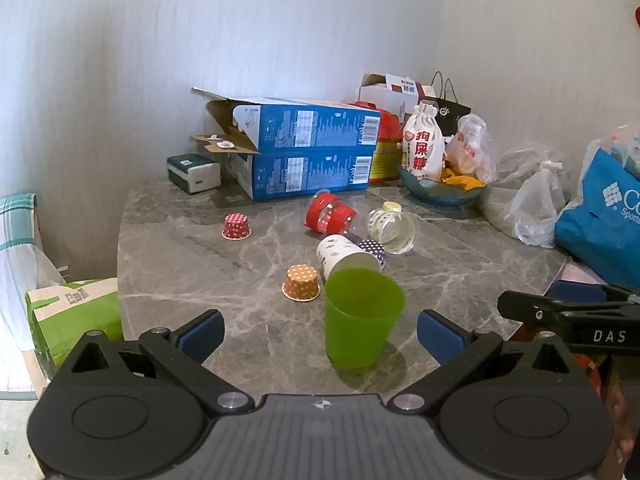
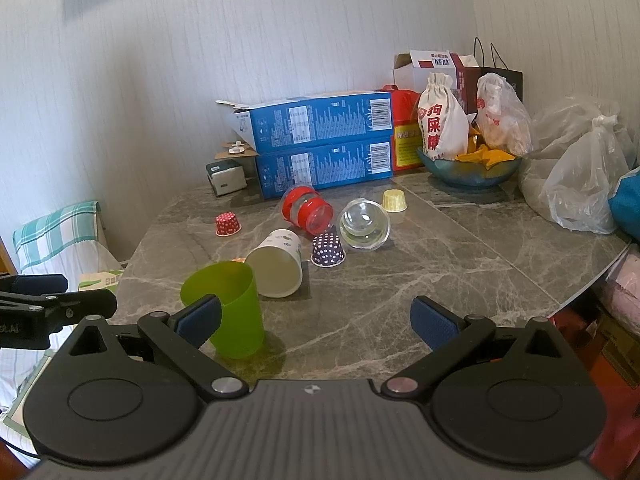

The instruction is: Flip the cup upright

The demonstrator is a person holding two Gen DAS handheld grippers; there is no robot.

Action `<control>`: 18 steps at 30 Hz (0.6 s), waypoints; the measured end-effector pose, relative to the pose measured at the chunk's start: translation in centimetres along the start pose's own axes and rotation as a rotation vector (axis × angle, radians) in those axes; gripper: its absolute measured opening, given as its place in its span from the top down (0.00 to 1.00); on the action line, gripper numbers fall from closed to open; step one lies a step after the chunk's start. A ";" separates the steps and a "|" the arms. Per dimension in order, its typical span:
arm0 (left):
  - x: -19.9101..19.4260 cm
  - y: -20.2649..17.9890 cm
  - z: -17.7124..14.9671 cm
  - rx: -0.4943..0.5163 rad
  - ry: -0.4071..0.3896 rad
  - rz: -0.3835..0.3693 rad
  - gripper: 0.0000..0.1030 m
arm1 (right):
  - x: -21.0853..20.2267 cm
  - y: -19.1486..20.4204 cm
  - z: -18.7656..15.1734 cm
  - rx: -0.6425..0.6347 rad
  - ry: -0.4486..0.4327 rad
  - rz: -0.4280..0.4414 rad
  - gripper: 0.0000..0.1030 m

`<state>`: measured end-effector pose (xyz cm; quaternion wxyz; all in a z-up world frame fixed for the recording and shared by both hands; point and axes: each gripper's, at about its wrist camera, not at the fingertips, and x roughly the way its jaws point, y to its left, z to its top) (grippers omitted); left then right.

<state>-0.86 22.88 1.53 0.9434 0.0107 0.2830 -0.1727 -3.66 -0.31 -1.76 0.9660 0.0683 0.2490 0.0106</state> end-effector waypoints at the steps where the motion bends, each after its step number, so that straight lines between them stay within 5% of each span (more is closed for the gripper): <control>1: -0.1 0.0 -0.1 0.000 -0.005 -0.001 0.00 | 0.0 0.0 0.0 0.000 -0.001 0.001 0.01; 18: -0.2 -0.6 -2.0 0.031 -0.065 -0.027 0.00 | -0.3 -0.1 -0.8 0.009 -0.046 0.002 0.01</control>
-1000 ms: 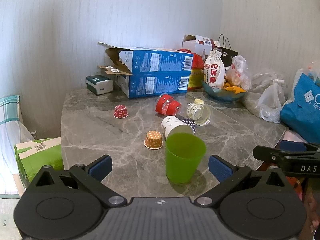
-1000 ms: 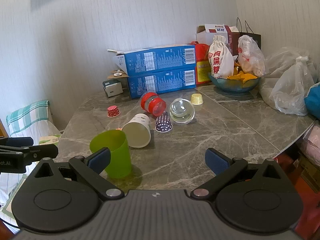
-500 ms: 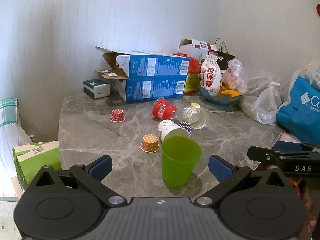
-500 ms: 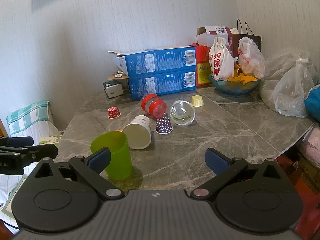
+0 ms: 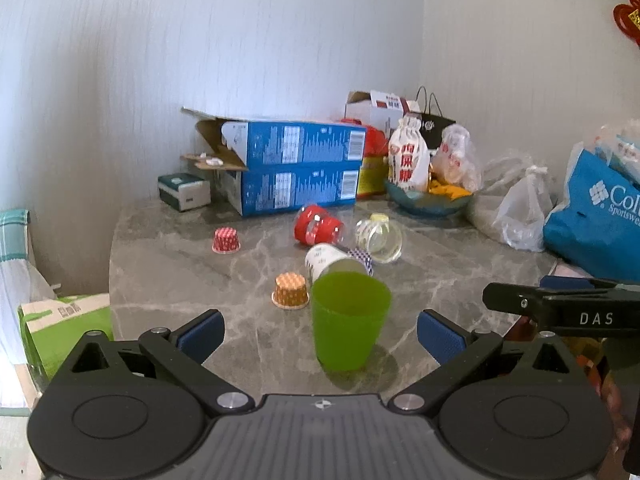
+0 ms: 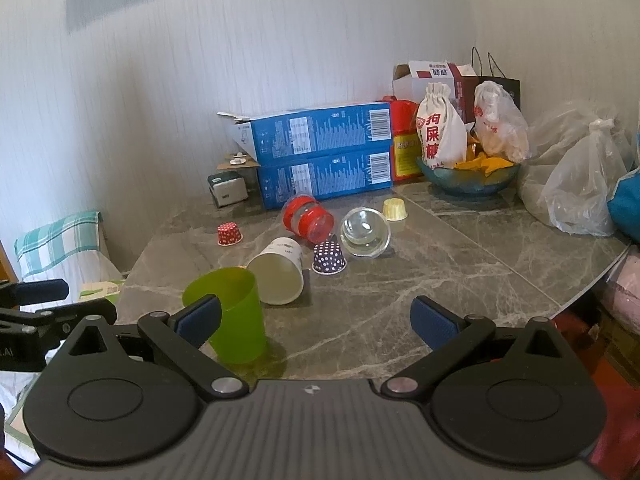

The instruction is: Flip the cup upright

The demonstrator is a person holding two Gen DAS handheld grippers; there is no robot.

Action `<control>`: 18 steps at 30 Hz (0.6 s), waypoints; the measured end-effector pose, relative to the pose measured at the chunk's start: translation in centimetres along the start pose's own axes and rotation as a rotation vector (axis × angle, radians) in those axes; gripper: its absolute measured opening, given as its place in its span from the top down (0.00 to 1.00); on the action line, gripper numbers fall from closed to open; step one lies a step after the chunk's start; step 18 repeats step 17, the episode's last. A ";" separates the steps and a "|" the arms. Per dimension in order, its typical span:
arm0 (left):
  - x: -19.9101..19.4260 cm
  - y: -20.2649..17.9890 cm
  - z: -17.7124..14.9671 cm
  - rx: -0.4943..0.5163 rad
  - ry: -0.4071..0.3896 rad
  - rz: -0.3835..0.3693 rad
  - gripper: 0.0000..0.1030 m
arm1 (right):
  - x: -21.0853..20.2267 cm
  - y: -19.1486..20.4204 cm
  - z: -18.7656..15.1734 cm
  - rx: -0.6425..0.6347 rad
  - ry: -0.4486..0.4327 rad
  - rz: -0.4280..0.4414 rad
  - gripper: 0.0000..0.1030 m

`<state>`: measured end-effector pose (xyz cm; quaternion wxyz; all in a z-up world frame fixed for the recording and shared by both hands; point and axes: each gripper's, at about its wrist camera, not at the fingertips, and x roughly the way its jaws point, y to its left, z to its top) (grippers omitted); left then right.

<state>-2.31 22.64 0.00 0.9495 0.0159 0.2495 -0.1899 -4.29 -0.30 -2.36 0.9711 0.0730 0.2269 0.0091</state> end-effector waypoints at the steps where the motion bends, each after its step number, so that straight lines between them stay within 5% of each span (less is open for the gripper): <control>1: 0.1 0.0 -0.1 0.001 0.002 -0.002 0.00 | 0.1 0.0 -0.2 0.000 0.002 -0.003 0.01; 18: 0.5 0.3 -0.4 -0.001 0.004 0.006 0.00 | 0.7 0.0 -0.5 -0.002 0.012 -0.004 0.01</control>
